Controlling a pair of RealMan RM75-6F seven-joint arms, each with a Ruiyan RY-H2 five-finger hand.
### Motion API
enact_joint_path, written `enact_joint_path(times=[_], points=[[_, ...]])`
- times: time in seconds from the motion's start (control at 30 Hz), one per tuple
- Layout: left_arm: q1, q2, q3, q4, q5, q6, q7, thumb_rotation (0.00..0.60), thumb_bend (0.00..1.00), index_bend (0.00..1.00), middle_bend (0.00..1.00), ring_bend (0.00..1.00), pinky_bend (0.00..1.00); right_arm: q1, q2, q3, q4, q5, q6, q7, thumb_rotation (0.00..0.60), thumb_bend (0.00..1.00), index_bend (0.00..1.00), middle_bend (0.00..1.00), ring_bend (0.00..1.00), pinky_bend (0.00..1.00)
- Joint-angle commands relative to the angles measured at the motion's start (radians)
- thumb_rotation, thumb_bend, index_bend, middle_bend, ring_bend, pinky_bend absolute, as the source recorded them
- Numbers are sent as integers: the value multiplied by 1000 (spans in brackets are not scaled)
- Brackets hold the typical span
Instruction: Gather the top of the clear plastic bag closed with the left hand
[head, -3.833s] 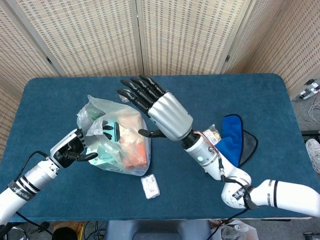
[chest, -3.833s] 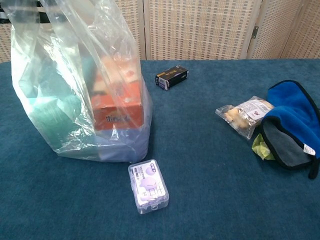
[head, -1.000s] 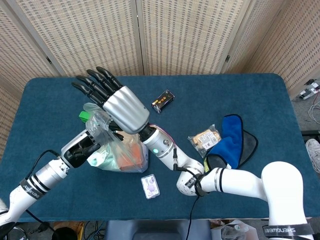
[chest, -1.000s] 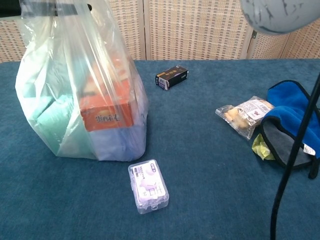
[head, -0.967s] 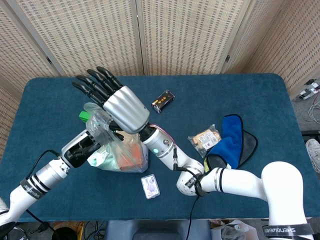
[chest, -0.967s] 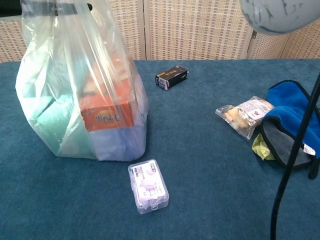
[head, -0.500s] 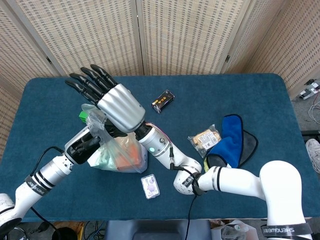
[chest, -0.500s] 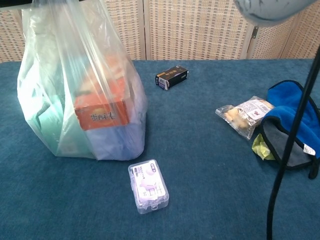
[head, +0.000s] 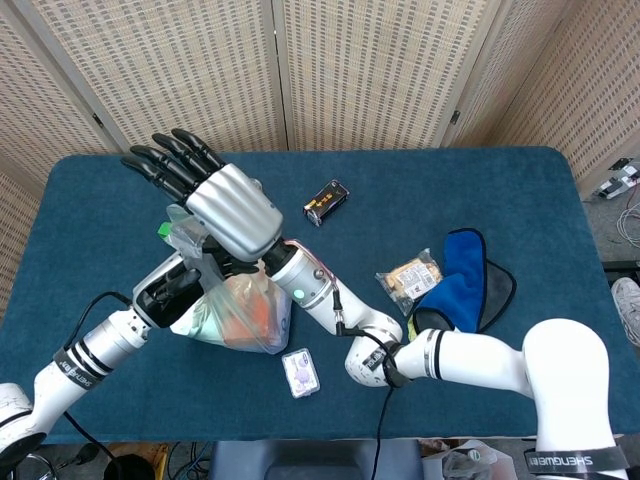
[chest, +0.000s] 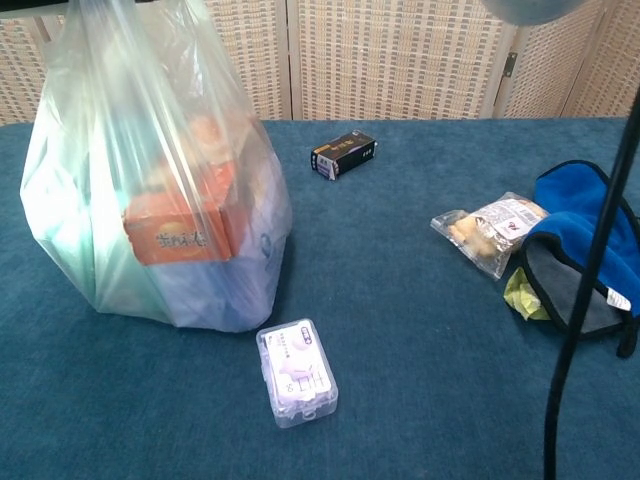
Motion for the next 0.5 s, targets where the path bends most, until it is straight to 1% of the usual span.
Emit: enact_joint_path(times=[0.03, 0.1, 0.3, 0.5], points=[[-3, 0, 3, 5, 11, 3, -16, 413, 137, 148, 223, 217, 173, 3, 21, 8, -16, 31, -44, 41, 600, 369, 0, 83, 0, 64], [-4, 1, 5, 8, 17, 5, -22, 408, 137, 147, 227, 221, 173, 4, 31, 10, -24, 44, -62, 58, 600, 356, 0, 82, 0, 64], [-8, 6, 10, 8, 24, 9, -28, 366, 137, 144, 227, 221, 173, 2, 54, 10, -54, 60, -86, 83, 600, 350, 0, 83, 0, 64], [-11, 9, 13, 6, 24, 11, -28, 365, 137, 122, 227, 221, 173, 3, 92, 5, -94, 66, -122, 95, 600, 267, 0, 65, 0, 59]])
